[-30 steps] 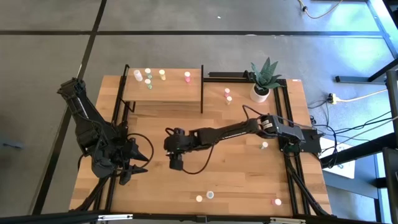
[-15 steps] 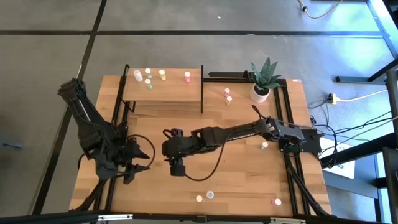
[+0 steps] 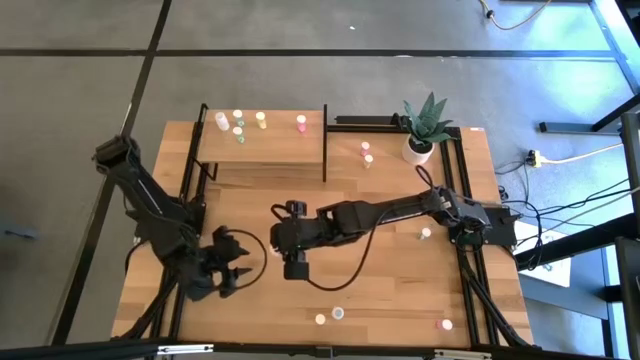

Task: Pick and place medicine bottles onto shelf by color
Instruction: Put the top white pill bottle aligned with the other white pill bottle on the shelf

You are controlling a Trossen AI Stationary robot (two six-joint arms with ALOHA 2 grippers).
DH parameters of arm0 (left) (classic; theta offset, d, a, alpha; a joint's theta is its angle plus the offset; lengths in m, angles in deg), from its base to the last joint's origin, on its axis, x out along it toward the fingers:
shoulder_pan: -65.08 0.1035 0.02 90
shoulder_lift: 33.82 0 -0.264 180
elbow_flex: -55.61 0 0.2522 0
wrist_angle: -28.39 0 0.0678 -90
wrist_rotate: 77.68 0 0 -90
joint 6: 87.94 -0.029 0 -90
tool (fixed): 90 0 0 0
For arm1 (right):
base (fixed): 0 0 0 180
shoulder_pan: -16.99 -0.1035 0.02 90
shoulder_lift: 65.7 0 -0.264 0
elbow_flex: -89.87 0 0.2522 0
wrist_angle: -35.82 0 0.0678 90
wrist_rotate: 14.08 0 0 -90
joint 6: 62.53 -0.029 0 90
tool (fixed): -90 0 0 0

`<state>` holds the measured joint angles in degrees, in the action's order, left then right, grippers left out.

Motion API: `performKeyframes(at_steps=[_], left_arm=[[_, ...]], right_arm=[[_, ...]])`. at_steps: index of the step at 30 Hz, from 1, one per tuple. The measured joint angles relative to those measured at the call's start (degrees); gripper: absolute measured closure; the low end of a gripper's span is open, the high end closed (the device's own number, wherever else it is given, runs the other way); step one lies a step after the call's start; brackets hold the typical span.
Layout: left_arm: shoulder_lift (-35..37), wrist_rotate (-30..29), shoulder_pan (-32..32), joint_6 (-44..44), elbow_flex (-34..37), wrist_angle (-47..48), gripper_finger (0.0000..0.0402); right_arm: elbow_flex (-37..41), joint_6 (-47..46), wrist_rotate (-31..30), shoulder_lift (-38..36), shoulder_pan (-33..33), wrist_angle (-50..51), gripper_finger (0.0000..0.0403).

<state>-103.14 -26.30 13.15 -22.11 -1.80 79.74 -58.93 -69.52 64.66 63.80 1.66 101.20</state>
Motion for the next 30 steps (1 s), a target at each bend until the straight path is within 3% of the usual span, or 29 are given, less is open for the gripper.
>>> performKeyframes(at_steps=[14, 30], left_arm=[[-11.0, -1.65, 8.99, -3.53, -0.01, -3.77, 0.0182], [-15.76, -2.39, 13.76, -12.41, 0.01, -11.58, 0.0182]], right_arm=[[0.02, -0.68, -1.33, -1.87, -0.76, 4.9, 0.0217], [0.04, -1.52, -1.18, -1.87, -1.81, 6.73, 0.0217]])
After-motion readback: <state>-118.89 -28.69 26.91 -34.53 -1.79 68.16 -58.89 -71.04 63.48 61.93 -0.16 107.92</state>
